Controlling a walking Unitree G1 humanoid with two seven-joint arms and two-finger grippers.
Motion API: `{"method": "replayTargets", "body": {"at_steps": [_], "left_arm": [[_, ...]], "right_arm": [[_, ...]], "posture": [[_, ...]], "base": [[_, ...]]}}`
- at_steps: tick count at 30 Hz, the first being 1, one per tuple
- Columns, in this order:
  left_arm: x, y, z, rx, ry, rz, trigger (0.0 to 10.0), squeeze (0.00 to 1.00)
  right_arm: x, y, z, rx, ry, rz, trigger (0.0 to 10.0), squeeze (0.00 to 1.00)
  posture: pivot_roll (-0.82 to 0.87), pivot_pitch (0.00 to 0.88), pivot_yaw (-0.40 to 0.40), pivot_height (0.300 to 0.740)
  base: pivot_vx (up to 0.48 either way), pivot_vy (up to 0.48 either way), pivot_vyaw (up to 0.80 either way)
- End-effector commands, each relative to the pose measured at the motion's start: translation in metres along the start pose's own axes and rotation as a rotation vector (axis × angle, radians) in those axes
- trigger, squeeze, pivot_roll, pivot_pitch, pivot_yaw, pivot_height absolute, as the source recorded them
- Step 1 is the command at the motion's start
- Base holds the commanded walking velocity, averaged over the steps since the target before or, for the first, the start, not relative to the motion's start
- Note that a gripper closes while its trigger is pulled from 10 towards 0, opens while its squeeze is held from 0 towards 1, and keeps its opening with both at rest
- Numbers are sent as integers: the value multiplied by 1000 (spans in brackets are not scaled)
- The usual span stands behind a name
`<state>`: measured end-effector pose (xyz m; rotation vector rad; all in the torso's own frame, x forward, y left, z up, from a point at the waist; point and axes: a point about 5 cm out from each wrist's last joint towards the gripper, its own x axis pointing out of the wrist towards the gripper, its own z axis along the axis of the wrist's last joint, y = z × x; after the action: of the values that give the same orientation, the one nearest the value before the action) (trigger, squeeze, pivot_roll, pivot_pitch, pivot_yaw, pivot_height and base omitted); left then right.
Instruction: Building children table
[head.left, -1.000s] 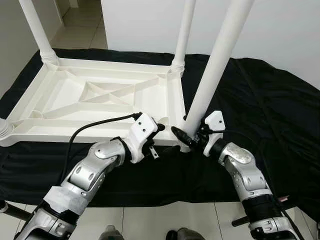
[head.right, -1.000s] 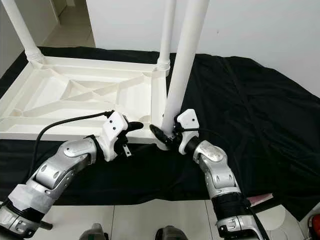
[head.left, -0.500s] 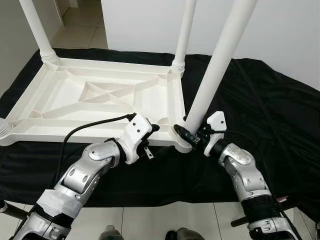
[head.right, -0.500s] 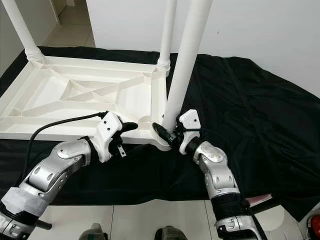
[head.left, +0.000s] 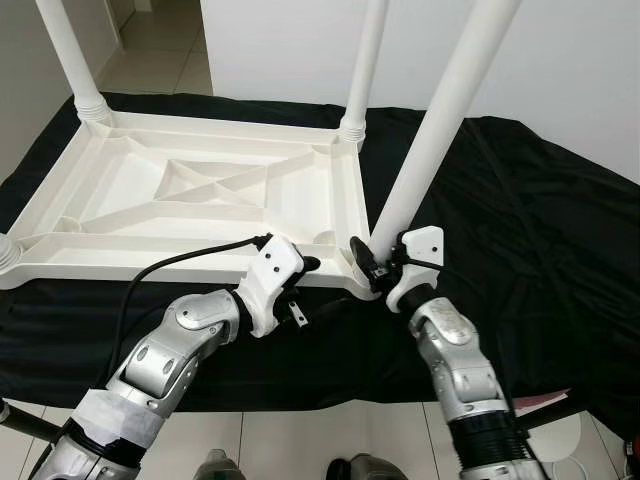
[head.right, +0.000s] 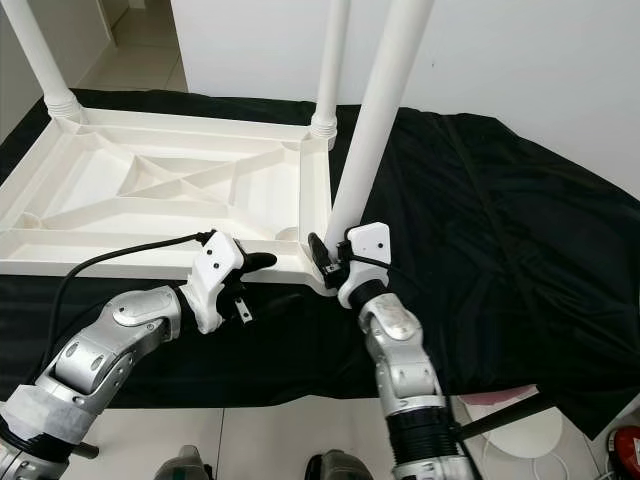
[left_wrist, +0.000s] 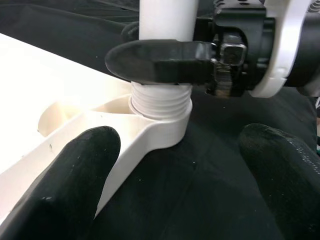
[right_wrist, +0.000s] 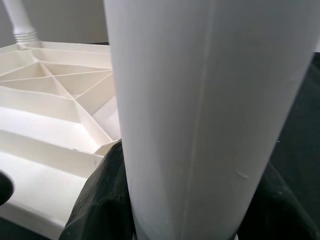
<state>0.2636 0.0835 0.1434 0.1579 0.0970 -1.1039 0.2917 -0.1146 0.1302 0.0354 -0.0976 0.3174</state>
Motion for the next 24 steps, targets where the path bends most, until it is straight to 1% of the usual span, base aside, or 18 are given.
{"method": "replayTargets", "body": {"at_steps": [1,2,3,4,5,6,7,8,9,11,15,16,18,21,24], "left_arm": [[0,-2,2,15,3,-45,10000,0],[0,-2,2,15,3,-45,10000,0],[0,-1,3,18,4,-46,10000,0],[0,-1,3,18,4,-46,10000,0],[1,-1,4,20,3,-47,10000,0],[1,-1,4,20,3,-47,10000,0],[1,0,4,22,2,-47,10000,0],[3,-2,5,22,0,-51,10000,0],[3,-3,4,22,0,-55,10000,0],[3,-4,4,21,0,-57,10000,0],[4,-3,4,21,0,-62,10000,0],[4,-3,5,22,0,-63,10000,0],[4,-2,5,23,0,-64,10000,0],[5,-2,7,30,-2,-71,10000,0],[5,-2,8,31,-3,-72,10000,0]], "right_arm": [[-1,0,3,-3,-7,-53,10000,0],[-1,0,3,-3,-7,-53,10000,0],[-2,1,4,-17,-10,-87,10000,0],[-2,1,4,-17,-10,-87,10000,0],[-3,4,3,-14,-2,-122,10000,0],[-3,4,3,-14,-2,-122,10000,0],[-4,8,3,-11,10,-145,10000,0],[-6,17,2,5,28,-153,10000,0],[-7,19,2,4,29,-149,10000,0],[-8,21,2,3,29,-146,10000,0],[-7,14,4,7,23,-163,10000,0],[-8,13,6,10,10,-151,10000,1000],[-8,12,7,11,1,-140,10000,1000],[-9,4,14,7,-39,-76,10000,1000],[-10,3,15,3,-41,-70,10000,1000]], "posture": [[135,19,-60,740],[135,19,-60,740],[135,19,-60,740],[135,19,-60,740],[130,15,-61,740],[130,15,-61,740],[130,15,-61,740],[123,10,-60,740],[122,10,-60,740],[122,10,-60,740],[118,8,-57,740],[115,12,-55,740],[114,11,-55,740],[108,8,-45,740],[108,8,-45,740]], "base": [[0,0,0],[0,0,0],[0,0,0],[0,0,0],[0,0,0],[0,0,0],[0,0,0],[0,0,0],[0,0,0],[0,0,0],[0,0,0],[0,0,0],[0,0,0],[0,0,0],[0,0,0]]}}
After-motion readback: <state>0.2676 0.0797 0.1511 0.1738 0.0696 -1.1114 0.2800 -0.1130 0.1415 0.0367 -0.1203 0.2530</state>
